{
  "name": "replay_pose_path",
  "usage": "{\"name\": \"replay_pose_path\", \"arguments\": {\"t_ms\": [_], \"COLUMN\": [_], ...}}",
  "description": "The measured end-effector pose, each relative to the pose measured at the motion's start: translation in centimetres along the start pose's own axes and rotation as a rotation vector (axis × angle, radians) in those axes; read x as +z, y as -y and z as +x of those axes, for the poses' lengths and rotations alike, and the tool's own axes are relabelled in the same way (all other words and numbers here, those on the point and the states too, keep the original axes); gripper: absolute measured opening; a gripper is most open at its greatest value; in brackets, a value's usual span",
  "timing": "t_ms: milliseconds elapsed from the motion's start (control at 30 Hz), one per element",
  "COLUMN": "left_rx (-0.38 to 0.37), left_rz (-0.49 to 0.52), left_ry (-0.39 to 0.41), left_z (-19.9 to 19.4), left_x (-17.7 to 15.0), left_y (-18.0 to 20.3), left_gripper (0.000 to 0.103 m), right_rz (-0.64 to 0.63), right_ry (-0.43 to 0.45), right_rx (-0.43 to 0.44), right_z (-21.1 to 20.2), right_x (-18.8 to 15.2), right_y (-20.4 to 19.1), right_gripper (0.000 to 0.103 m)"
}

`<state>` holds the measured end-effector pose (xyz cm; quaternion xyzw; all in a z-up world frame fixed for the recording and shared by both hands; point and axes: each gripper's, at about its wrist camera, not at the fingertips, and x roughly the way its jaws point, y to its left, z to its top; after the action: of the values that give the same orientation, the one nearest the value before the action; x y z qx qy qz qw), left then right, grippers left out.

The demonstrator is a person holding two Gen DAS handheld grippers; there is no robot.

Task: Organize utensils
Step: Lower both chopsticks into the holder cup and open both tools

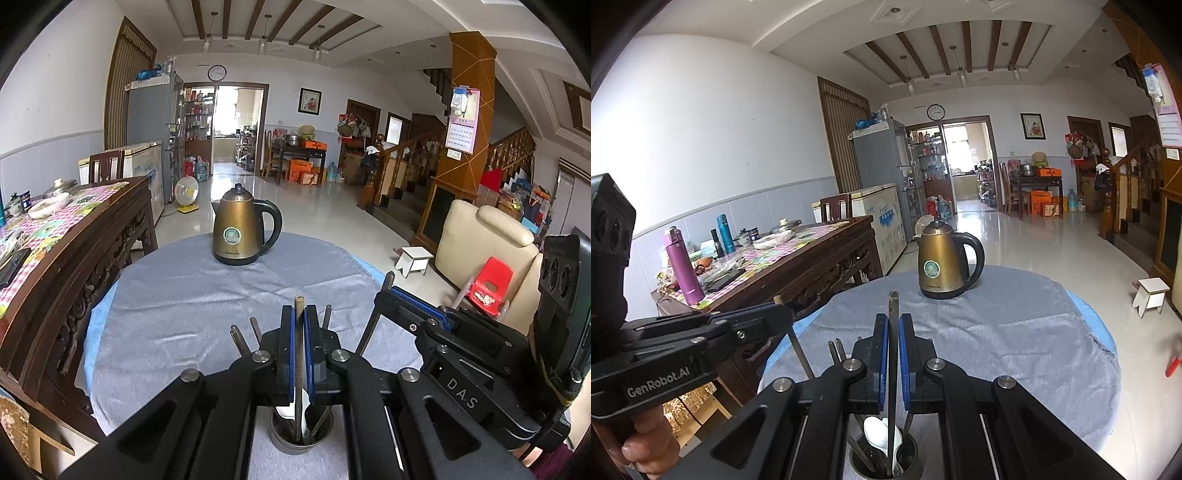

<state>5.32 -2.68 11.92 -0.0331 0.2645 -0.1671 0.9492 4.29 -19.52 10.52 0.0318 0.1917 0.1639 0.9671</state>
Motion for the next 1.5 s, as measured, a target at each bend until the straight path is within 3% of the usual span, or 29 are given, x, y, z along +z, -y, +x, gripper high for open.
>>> {"name": "replay_pose_path", "arguments": {"t_ms": [733, 1500], "left_rx": [-0.014, 0.031], "left_rz": [-0.081, -0.095], "left_ry": [-0.061, -0.094], "left_z": [1.7, 2.7], "left_x": [-1.8, -3.6], "left_y": [-1.9, -2.8], "left_gripper": [0.005, 0.005], "right_rz": [0.033, 0.075], "right_ry": [-0.064, -0.117], "right_rx": [0.002, -0.007], "right_z": [1.8, 3.0], "right_x": [-2.8, -4.8], "right_y": [0.4, 1.0], "right_gripper": [0.007, 0.007]}}
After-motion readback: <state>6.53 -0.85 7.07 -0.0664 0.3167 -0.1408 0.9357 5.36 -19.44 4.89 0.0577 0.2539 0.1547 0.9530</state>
